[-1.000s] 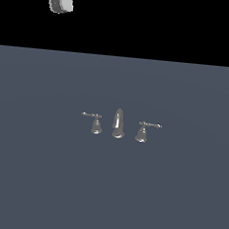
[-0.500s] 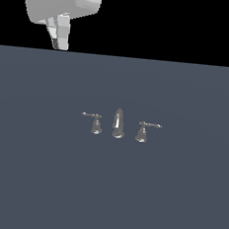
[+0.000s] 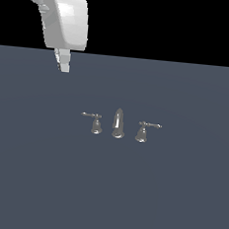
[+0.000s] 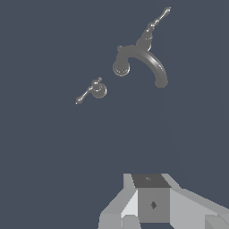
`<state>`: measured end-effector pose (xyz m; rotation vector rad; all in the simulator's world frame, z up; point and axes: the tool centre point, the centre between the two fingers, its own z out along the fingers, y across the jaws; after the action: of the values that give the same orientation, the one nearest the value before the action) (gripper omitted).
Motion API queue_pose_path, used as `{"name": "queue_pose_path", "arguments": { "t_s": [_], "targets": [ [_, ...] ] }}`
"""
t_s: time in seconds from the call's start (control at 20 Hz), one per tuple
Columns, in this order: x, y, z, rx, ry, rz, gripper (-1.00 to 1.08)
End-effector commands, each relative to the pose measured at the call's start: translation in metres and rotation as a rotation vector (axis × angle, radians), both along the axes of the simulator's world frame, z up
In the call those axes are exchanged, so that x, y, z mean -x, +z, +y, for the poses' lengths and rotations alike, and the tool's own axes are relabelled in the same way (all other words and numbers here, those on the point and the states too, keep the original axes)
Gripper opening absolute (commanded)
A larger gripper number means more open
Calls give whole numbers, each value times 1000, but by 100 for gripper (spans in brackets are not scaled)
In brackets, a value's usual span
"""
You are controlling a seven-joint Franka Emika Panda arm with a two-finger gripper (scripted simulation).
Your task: Turn on the faucet by rotating a designated handle.
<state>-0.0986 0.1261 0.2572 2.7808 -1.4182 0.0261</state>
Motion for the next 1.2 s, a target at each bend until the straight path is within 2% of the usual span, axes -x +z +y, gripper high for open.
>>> {"name": "queue_pose_path", "arguments": {
  "t_s": [0.0, 0.65, 1.15],
  "targets": [
    [-10, -11, 2, -3, -47, -1, -100],
    [-62, -68, 5, -12, -283, -2, -100],
    [-110, -121, -5, -15, -507, -3, -100]
  ]
}}
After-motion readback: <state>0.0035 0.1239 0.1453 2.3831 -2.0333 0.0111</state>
